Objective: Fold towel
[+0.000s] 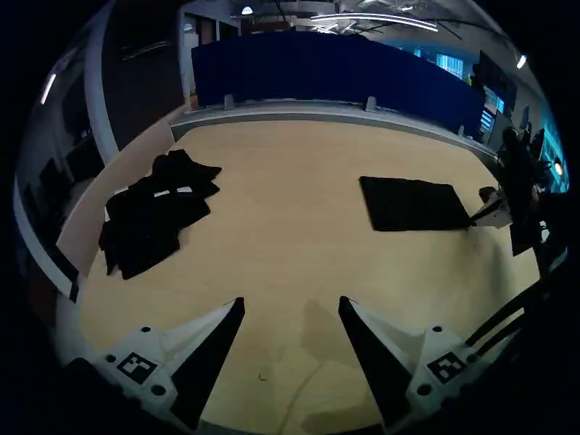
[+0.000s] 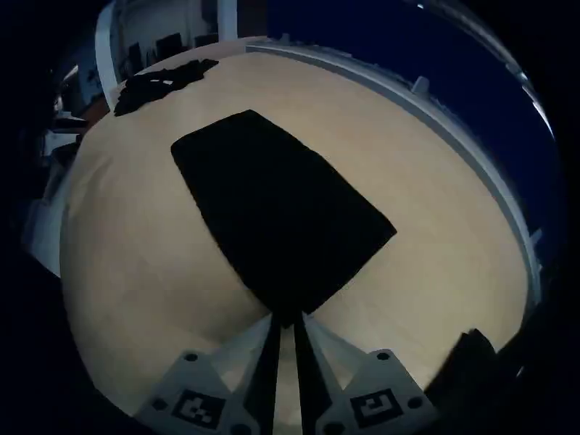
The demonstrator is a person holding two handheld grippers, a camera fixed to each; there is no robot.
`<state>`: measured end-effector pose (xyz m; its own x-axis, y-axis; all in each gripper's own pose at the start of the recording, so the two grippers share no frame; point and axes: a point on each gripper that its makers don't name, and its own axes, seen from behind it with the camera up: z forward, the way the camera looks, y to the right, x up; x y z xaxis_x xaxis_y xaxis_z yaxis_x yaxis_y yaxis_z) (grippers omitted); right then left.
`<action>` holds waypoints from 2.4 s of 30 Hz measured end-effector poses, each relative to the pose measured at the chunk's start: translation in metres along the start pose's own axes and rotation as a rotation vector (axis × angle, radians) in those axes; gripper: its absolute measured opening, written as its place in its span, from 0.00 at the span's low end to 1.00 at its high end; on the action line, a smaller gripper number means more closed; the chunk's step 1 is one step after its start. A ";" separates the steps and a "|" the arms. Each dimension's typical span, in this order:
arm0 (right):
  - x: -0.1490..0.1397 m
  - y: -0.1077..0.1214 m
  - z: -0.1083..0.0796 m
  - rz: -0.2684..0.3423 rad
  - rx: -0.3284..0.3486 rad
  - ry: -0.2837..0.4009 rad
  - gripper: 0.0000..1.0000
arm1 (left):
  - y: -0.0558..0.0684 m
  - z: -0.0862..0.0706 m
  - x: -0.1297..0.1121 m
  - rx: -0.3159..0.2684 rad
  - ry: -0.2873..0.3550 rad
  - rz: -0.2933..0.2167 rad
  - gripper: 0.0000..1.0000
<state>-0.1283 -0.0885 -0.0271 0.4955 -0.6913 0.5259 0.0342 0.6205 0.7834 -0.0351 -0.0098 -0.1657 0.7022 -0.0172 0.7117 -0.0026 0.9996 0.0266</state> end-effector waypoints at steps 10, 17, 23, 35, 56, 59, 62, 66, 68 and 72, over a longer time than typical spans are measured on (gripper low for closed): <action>0.005 0.002 -0.001 0.004 -0.009 0.012 0.05 | -0.001 -0.001 0.001 -0.002 0.001 -0.002 0.96; 0.017 0.005 -0.010 0.000 -0.020 0.038 0.05 | 0.001 -0.001 0.000 -0.008 0.001 -0.001 0.96; 0.038 0.008 -0.023 -0.025 -0.029 0.070 0.05 | 0.003 -0.002 0.001 -0.014 0.004 -0.010 0.96; 0.095 0.015 -0.043 -0.100 -0.047 0.136 0.05 | 0.006 -0.005 0.007 -0.026 0.019 -0.018 0.96; 0.128 0.011 -0.040 -0.161 -0.042 0.148 0.05 | 0.009 -0.007 0.010 -0.045 0.032 -0.026 0.96; 0.136 0.009 -0.038 -0.174 -0.035 0.151 0.05 | 0.008 -0.006 0.011 -0.046 0.039 -0.027 0.96; 0.147 0.004 -0.034 -0.200 -0.025 0.153 0.05 | 0.007 -0.007 0.013 -0.048 0.046 -0.032 0.96; 0.165 -0.007 -0.027 -0.245 -0.007 0.156 0.05 | 0.004 -0.008 0.016 -0.048 0.060 -0.045 0.96; 0.176 -0.015 -0.021 -0.269 0.006 0.158 0.05 | 0.002 -0.010 0.018 -0.048 0.070 -0.056 0.96; 0.196 -0.034 -0.007 -0.316 0.035 0.161 0.05 | -0.001 -0.013 0.019 -0.045 0.082 -0.078 0.96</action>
<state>-0.0264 -0.2428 0.0475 0.5956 -0.7782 0.1990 0.1789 0.3700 0.9116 -0.0128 -0.0111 -0.1616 0.7547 -0.0950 0.6491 0.0851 0.9953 0.0468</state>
